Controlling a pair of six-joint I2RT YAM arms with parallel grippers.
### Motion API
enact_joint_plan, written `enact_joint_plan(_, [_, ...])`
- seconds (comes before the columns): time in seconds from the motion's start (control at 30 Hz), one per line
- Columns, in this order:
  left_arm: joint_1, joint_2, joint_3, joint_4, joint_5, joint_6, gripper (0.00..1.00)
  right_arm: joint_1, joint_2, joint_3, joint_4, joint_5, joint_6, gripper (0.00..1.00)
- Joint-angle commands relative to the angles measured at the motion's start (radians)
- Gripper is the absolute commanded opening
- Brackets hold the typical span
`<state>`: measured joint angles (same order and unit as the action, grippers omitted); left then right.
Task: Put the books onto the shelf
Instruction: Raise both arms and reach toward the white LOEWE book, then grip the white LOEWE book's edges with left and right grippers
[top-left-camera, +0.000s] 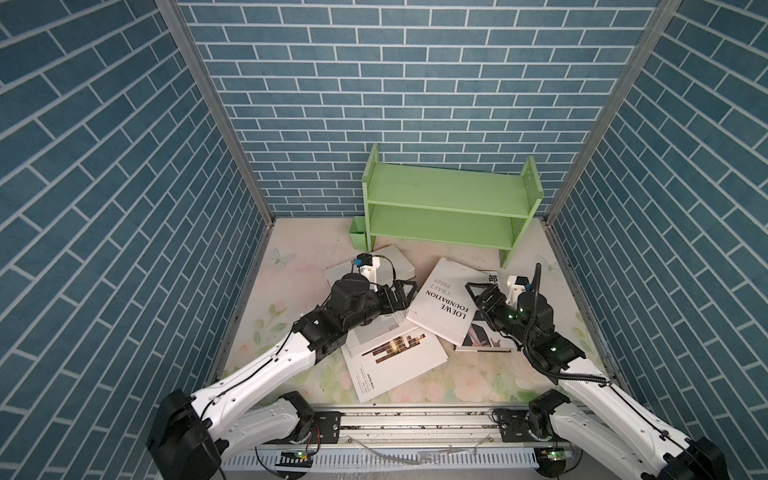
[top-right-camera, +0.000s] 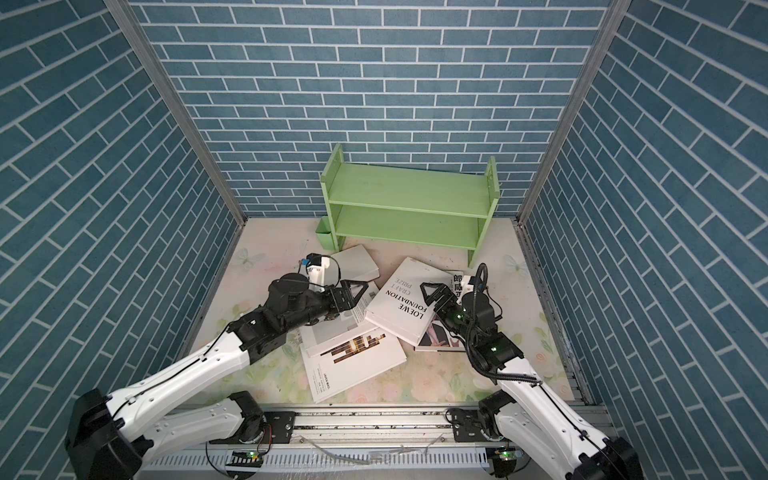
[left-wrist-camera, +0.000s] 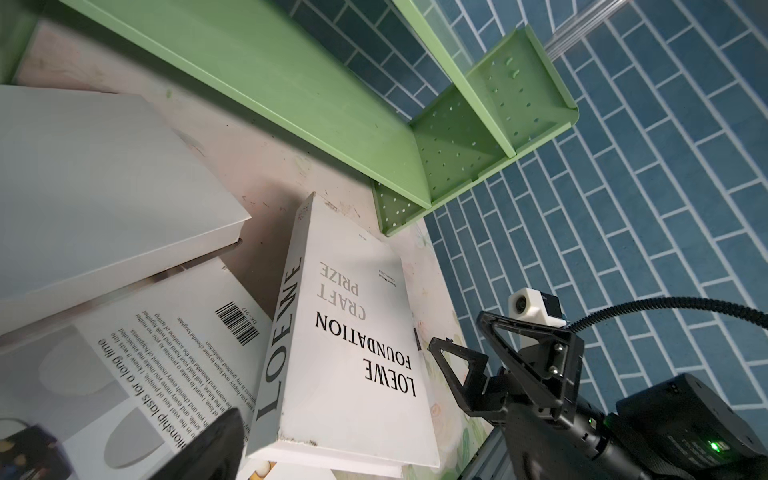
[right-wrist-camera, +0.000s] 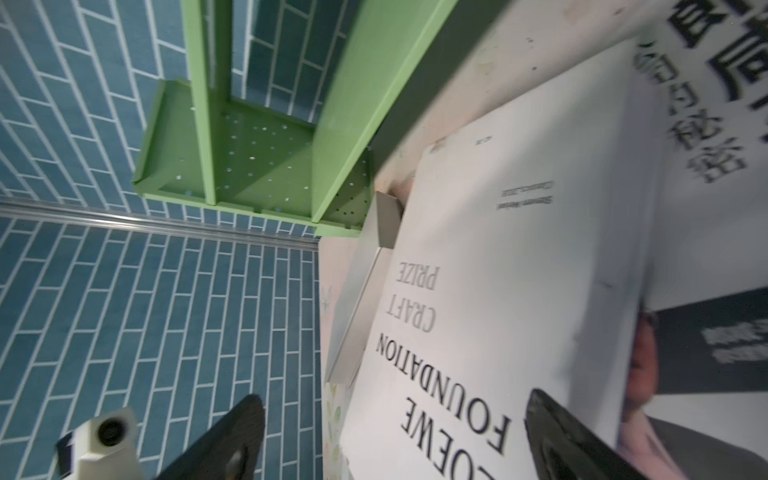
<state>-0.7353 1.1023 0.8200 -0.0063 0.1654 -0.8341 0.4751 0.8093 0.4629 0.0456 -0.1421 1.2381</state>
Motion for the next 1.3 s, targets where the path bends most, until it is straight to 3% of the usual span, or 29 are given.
enact_joint_plan(0.0, [0.013,0.081,0.071,-0.096,0.108,0.086,1.0,-0.032,-0.029,0.087,-0.279,0.048,0.014,0.96])
enact_joint_plan(0.13, [0.041,0.177,0.129,-0.179,0.162,0.145,1.0,-0.073,-0.031,0.123,-0.439,0.063,-0.05,0.95])
enact_joint_plan(0.3, [0.082,0.296,0.178,-0.168,0.285,0.162,1.0,-0.093,0.031,0.078,-0.317,-0.022,-0.078,0.96])
enact_joint_plan(0.67, [0.083,0.523,0.29,-0.196,0.379,0.132,1.0,-0.091,0.229,0.07,-0.17,-0.063,-0.104,0.97])
enact_joint_plan(0.9, [0.083,0.571,0.301,-0.197,0.399,0.108,1.0,-0.087,0.325,0.038,-0.001,-0.114,-0.118,0.91])
enact_joint_plan(1.27, [0.081,0.612,0.294,0.024,0.567,-0.018,0.99,-0.084,0.432,-0.015,0.182,-0.166,-0.108,0.83])
